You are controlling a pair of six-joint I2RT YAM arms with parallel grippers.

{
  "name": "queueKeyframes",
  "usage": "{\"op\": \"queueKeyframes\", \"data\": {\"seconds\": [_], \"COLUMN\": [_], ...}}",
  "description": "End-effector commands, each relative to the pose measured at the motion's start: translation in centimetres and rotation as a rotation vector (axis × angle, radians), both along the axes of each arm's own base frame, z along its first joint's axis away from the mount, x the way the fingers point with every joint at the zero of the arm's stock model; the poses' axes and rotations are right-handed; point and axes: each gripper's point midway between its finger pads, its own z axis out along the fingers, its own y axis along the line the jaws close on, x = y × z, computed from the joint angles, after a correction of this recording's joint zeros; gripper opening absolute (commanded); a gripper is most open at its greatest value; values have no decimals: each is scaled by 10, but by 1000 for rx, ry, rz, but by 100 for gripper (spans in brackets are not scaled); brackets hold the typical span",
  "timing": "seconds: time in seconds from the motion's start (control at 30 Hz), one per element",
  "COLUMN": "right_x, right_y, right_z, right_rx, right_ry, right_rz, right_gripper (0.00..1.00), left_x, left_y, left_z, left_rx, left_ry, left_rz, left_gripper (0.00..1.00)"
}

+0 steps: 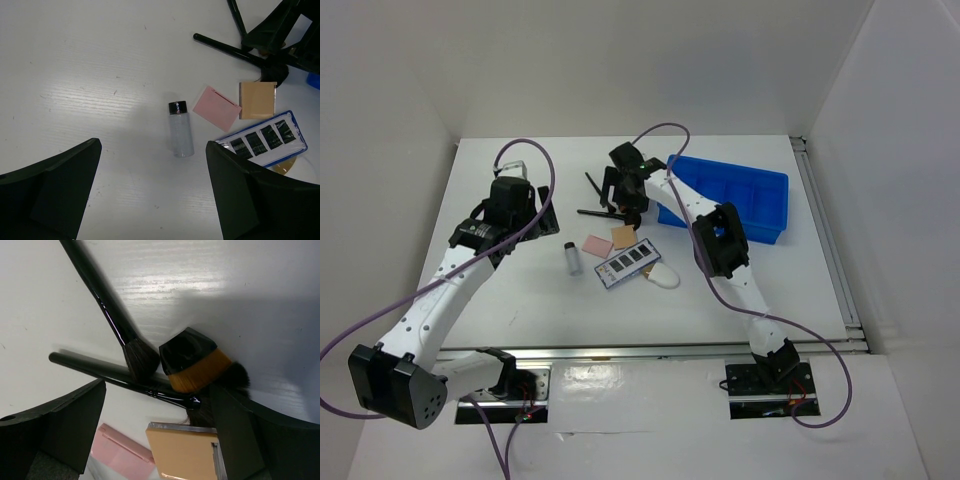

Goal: Organize the makeup

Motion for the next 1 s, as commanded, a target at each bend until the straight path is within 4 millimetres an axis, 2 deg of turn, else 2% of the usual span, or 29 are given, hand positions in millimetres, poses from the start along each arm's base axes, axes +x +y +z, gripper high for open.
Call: {"op": "queueKeyframes", "data": {"seconds": [0.0, 0.07, 0.13, 0.2, 0.27, 0.3, 0.33, 0.37, 0.53, 0.73, 0.97], "right_x": [22, 23, 29, 33, 38, 36, 40, 40, 47, 46, 41], "right_y": [1, 2, -3, 0, 3, 4, 6, 6, 7, -12, -16], "right_z": [9, 4, 7, 0, 3, -4, 1, -4, -7, -15, -16], "right_rx": [16, 15, 14, 19, 26, 25, 38, 28, 17, -116, -235], "right_ry": [-69, -68, -79, -86, -106, -93, -111, -107, -141, -168, -210], "right_rz": [-42, -42, -43, -43, -36, -30, -31, -23, -3, -2, 2], "right_gripper": [91, 91, 91, 91, 91, 91, 91, 91, 90, 88, 82], "left_x": [-2, -2, -3, -2, -2, -2, -4, -4, -5, -3, -3], "left_y": [-3, -3, -2, -3, -3, -3, -1, -1, 2, -1, -7], "left_z": [4, 4, 2, 6, 6, 6, 5, 5, 3, 2, -1], "left_rx": [1, 1, 4, 1, 1, 1, 9, 9, 25, 18, 8], "left_ry": [-11, -11, -3, -11, -11, -11, -4, -4, 4, 5, 18], "left_rz": [-28, -28, -28, -28, -28, -28, -21, -21, -20, -28, -52], "left_gripper": [100, 100, 100, 100, 100, 100, 100, 100, 100, 100, 100]}}
